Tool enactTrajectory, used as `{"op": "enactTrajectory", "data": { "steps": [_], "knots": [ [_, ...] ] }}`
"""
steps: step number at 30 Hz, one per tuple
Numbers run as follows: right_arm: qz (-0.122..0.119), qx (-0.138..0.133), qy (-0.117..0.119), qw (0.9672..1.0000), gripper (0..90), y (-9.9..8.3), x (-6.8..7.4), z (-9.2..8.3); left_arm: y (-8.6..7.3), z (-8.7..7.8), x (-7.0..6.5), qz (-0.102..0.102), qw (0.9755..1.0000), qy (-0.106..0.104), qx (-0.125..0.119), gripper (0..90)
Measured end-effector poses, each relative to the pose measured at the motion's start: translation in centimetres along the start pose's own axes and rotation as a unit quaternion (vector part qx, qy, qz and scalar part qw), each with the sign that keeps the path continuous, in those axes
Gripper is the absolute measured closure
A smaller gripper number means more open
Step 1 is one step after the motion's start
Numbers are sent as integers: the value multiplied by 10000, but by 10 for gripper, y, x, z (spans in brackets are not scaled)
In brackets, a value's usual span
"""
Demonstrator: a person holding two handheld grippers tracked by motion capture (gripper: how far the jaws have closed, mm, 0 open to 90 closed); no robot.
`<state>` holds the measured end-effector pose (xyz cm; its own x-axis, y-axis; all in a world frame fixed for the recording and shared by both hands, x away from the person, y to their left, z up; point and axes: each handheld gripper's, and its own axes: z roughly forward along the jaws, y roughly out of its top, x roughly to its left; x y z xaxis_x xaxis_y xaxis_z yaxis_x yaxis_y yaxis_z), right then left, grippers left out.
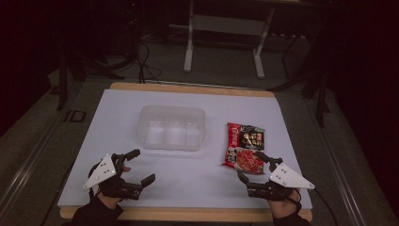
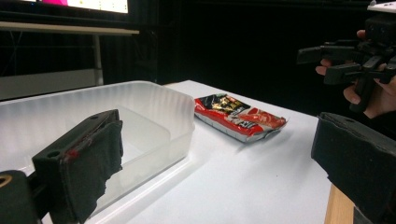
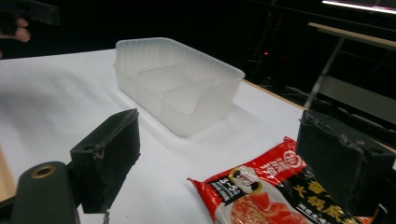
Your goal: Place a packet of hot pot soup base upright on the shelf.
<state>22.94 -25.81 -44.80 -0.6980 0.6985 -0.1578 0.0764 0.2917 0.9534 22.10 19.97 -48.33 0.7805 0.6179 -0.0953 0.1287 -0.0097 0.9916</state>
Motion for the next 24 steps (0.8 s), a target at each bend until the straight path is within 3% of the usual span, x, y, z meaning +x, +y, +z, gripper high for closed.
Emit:
{"op": "enactTrajectory", "data": {
  "steps": [4,11,19,23,24],
  "knots": [
    [-65,94,114,9999,130,0,2,2,2,2,-2,19,9997,-121,187,21],
    [-120,150,205,9996,110,1,6,4,2,4,-7,156,9993,-145,314,21],
    [-49,332,533,9980,100,4,6,8,2,4,-5,110,9993,-127,325,21],
    [-179,403,591,9973,125,11,3,6,2,4,-5,110,9993,-126,337,21],
    [-83,426,635,9970,131,13,2,5,2,4,-5,118,9993,-119,336,21]
  ]
}}
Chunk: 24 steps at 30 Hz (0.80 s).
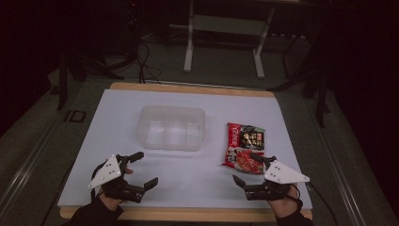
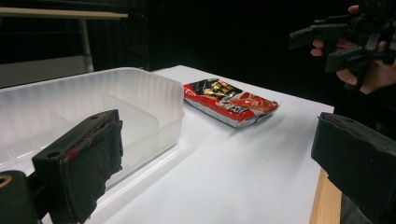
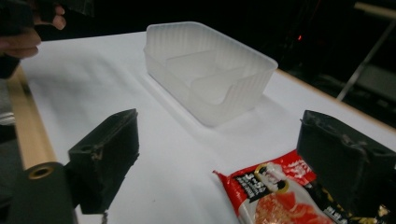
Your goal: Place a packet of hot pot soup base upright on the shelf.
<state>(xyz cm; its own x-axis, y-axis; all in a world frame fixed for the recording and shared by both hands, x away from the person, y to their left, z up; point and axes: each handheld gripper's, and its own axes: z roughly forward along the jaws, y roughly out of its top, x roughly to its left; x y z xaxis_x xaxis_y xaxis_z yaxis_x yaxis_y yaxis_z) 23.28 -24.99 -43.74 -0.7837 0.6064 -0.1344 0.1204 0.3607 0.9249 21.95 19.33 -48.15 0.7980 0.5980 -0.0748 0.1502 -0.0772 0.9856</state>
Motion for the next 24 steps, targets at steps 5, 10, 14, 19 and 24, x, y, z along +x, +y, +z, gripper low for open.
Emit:
{"op": "enactTrajectory", "data": {
  "steps": [5,10,14,19,24],
  "knots": [
    [-68,2,-189,9998,124,9,-4,-3,0,1,0,-1,10000,-3,3,21],
    [-22,-138,-577,9982,107,17,-12,-6,-1,1,-1,-1,10000,-4,-17,21],
    [-19,-325,-885,9955,97,23,-21,-12,-1,1,0,3,10000,-13,-12,21],
    [38,-426,-1330,9902,95,31,-31,-13,-1,1,0,-3,10000,-6,-21,20],
    [131,-381,-1479,9882,95,35,-39,-12,-1,1,-1,-3,10000,-12,-19,21]
  ]
}}
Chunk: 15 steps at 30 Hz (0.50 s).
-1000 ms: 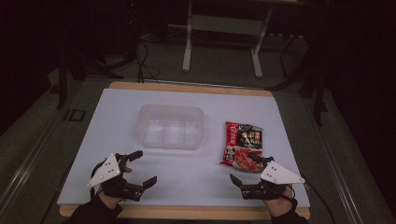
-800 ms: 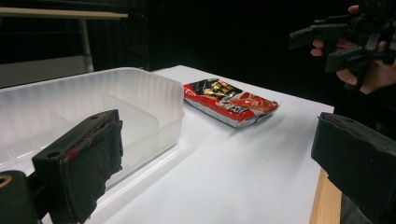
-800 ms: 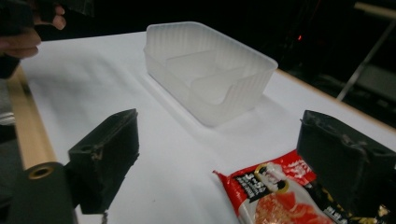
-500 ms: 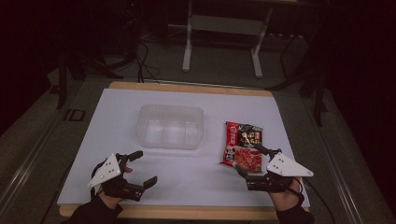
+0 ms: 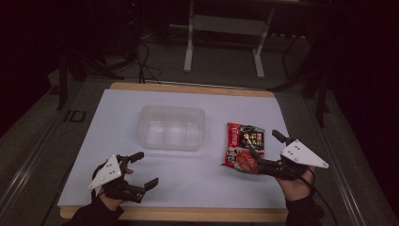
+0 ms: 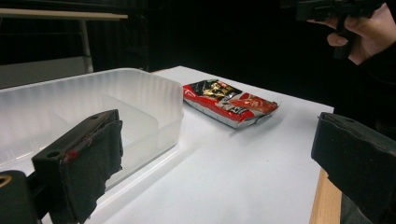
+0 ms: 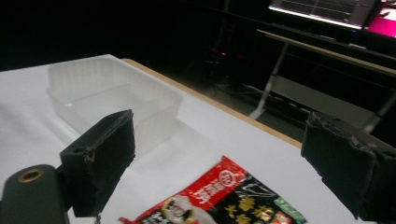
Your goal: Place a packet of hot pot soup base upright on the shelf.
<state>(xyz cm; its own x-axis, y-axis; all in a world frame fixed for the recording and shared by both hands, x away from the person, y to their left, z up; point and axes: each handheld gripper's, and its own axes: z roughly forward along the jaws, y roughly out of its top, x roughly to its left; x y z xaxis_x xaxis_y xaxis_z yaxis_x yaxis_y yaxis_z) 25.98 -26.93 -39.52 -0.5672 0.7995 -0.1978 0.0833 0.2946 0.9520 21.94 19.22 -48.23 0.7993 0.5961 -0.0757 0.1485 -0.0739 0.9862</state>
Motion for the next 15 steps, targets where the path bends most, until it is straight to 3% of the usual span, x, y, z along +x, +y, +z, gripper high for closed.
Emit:
{"op": "enactTrajectory", "data": {
  "steps": [8,15],
  "knots": [
    [108,166,-254,9995,91,6,-16,14,0,0,0,-13,10000,-4,1,20],
    [423,504,-194,9976,91,2,-30,29,0,0,0,-27,10000,-16,-2,21]
  ]
}}
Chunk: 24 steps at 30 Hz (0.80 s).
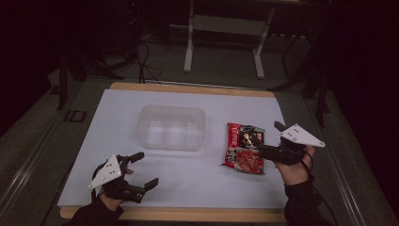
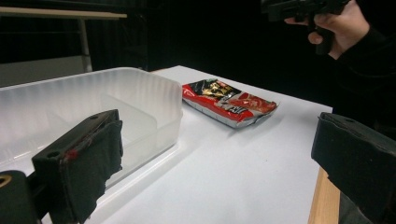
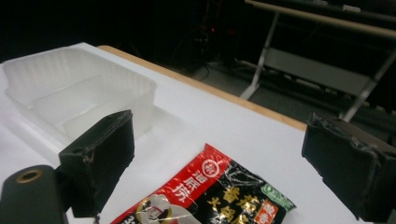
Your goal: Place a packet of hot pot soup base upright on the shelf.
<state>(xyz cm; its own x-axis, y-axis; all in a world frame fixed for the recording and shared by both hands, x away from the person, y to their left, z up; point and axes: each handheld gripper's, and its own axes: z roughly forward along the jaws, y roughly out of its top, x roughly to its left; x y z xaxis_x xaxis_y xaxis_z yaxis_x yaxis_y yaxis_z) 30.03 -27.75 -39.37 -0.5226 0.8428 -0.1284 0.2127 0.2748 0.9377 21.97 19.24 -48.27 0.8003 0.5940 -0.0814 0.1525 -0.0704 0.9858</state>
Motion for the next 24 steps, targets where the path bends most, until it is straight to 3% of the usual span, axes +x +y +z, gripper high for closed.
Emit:
{"op": "enactTrajectory", "data": {
  "steps": [12,18,19,22,24],
  "knots": [
    [322,235,-361,9986,134,-7,-25,17,0,0,0,2,10000,-8,3,21],
    [596,526,-428,9959,149,-15,-41,30,0,1,0,2,10000,-9,13,21],
    [744,654,-457,9940,160,-20,-47,36,-1,1,0,0,10000,-14,17,21],
    [823,761,-467,9926,163,-24,-50,41,0,1,0,3,10000,-14,18,21],
    [920,962,-495,9899,202,-33,-54,49,0,1,0,-1,10000,-12,18,20]
  ]
}}
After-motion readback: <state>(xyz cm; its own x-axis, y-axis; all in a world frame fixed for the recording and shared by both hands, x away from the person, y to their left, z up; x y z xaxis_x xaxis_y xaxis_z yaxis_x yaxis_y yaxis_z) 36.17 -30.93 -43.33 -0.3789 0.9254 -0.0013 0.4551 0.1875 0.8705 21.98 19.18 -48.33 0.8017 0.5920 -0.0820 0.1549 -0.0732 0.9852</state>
